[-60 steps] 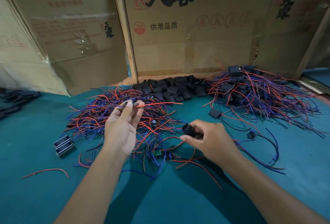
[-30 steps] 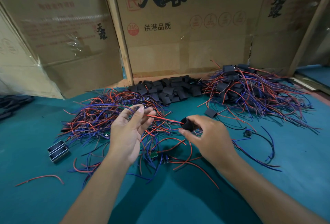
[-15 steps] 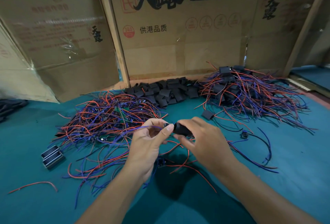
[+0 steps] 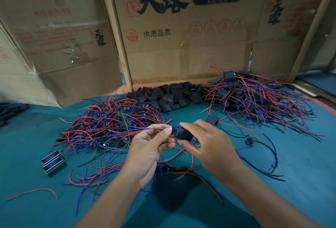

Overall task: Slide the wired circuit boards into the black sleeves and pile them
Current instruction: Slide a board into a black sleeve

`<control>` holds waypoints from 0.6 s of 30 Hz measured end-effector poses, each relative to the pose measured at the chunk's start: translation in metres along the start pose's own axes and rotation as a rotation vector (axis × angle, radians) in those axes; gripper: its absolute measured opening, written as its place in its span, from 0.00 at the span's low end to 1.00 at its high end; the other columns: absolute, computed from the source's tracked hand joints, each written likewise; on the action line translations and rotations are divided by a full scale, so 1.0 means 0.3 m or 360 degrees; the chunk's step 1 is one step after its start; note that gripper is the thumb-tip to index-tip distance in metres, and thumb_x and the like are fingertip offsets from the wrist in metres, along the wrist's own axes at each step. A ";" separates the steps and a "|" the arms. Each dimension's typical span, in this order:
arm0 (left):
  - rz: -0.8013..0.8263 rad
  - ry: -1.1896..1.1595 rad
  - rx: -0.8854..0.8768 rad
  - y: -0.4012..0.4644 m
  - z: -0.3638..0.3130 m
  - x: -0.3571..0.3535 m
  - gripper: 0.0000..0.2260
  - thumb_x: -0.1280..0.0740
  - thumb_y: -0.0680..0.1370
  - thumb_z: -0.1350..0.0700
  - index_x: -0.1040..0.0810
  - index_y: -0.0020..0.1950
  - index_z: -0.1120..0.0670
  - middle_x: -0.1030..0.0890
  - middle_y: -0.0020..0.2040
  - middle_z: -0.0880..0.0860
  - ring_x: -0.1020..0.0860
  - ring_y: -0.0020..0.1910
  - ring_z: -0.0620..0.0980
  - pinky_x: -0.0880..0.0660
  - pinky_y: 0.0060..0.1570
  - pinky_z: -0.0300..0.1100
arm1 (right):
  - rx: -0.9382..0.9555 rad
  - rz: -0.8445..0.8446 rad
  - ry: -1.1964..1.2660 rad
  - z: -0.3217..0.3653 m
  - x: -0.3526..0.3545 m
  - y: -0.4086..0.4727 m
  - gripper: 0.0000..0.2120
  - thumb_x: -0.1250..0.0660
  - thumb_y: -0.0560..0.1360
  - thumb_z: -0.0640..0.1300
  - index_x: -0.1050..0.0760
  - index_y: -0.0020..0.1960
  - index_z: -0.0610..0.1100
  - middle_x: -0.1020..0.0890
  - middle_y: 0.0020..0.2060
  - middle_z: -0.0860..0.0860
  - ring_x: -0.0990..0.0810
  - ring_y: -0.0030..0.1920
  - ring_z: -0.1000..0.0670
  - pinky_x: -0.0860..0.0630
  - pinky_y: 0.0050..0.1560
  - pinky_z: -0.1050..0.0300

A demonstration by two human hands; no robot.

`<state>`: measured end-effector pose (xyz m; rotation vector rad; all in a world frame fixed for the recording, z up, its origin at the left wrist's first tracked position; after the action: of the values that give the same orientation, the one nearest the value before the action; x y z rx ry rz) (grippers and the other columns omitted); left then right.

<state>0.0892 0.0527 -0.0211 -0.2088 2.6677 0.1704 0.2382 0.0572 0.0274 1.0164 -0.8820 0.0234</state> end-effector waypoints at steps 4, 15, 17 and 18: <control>0.0043 0.0058 0.0042 -0.003 0.017 -0.010 0.07 0.25 0.66 0.58 0.16 0.42 0.58 0.22 0.35 0.55 0.24 0.32 0.47 0.23 0.34 0.35 | 0.0051 -0.0043 -0.0011 0.015 0.009 0.002 0.16 0.29 0.71 0.51 0.19 0.55 0.43 0.21 0.38 0.48 0.19 0.39 0.45 0.22 0.31 0.52; 0.0181 -0.0023 0.0443 -0.016 0.062 -0.032 0.12 0.29 0.69 0.59 0.23 0.51 0.60 0.25 0.35 0.55 0.25 0.28 0.45 0.25 0.29 0.36 | 0.0216 -0.0002 -0.0073 0.044 0.011 0.002 0.19 0.31 0.72 0.53 0.18 0.57 0.42 0.21 0.39 0.49 0.19 0.41 0.47 0.23 0.31 0.55; 0.0216 0.0014 0.0502 -0.019 0.069 -0.028 0.13 0.30 0.71 0.59 0.26 0.53 0.61 0.24 0.34 0.54 0.26 0.28 0.45 0.25 0.28 0.35 | 0.0254 0.0022 -0.0054 0.053 0.011 0.003 0.21 0.35 0.74 0.55 0.19 0.58 0.43 0.20 0.40 0.49 0.19 0.41 0.47 0.22 0.31 0.54; 0.0231 0.0014 0.0525 -0.020 0.071 -0.028 0.12 0.30 0.71 0.58 0.26 0.52 0.60 0.24 0.34 0.54 0.26 0.27 0.44 0.25 0.28 0.35 | 0.0270 0.0031 -0.0048 0.057 0.012 0.003 0.22 0.38 0.74 0.56 0.19 0.58 0.43 0.20 0.40 0.49 0.19 0.42 0.47 0.22 0.31 0.54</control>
<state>0.1070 0.0511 -0.0368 0.0894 2.6705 -0.2256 0.2295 0.0436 0.0342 1.1686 -0.9293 0.1010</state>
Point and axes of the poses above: each hand's wrist, its own y-axis towards the middle knuckle, its own x-axis out of the back of the hand, z = x × y, the point moved 8 cm from there along y, towards the middle knuckle
